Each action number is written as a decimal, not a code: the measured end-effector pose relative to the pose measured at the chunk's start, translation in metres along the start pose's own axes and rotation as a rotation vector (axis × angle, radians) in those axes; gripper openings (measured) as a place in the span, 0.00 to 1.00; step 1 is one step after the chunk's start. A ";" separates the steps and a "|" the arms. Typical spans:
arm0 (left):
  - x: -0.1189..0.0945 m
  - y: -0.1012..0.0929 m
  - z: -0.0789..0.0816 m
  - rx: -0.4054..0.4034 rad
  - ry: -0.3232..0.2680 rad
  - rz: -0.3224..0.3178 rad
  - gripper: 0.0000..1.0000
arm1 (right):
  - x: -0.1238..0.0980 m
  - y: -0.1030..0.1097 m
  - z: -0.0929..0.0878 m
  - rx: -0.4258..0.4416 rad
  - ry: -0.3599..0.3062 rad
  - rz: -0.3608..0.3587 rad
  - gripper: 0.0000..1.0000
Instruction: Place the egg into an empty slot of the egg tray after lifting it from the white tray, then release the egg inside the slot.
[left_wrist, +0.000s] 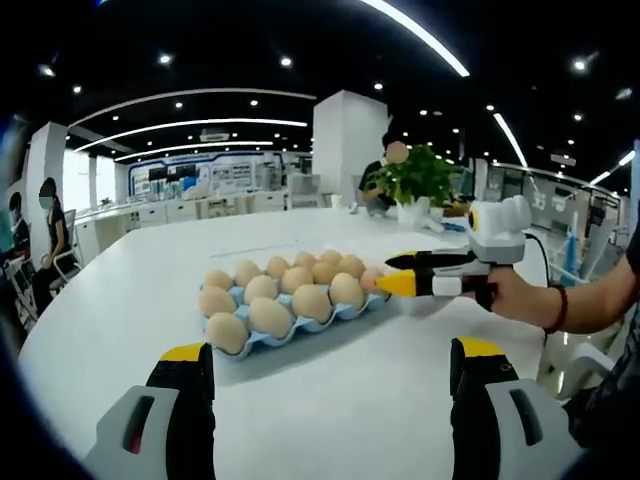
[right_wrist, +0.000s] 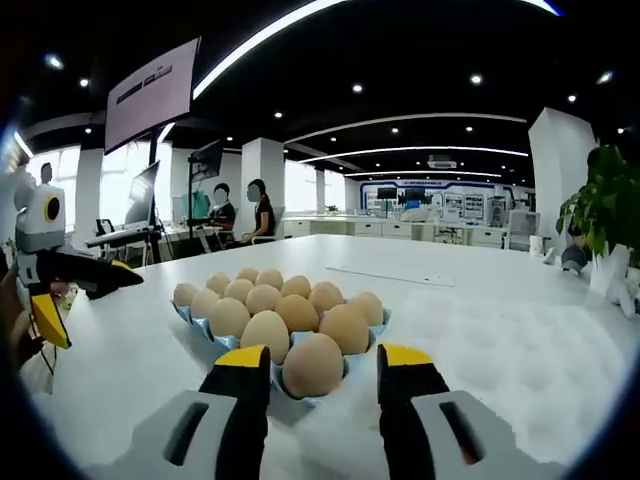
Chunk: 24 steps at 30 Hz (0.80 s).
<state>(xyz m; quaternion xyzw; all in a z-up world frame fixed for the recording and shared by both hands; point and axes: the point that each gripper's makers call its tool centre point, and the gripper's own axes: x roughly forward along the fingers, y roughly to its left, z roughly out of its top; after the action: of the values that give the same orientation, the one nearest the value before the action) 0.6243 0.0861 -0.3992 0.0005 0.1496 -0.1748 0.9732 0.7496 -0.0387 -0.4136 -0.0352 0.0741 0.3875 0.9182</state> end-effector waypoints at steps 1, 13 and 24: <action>0.001 0.000 0.000 -0.001 0.002 -0.007 1.00 | -0.003 -0.002 0.000 0.002 0.008 0.006 0.52; 0.011 0.001 0.008 0.035 0.004 0.003 1.00 | -0.052 -0.038 0.002 0.024 0.061 0.003 0.62; 0.016 -0.003 0.008 0.036 0.011 0.009 1.00 | -0.104 -0.068 -0.007 -0.046 0.143 -0.017 0.72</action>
<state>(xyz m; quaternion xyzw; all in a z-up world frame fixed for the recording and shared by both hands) 0.6399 0.0775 -0.3962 0.0199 0.1518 -0.1732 0.9729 0.7258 -0.1601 -0.4027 -0.0844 0.1306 0.3778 0.9127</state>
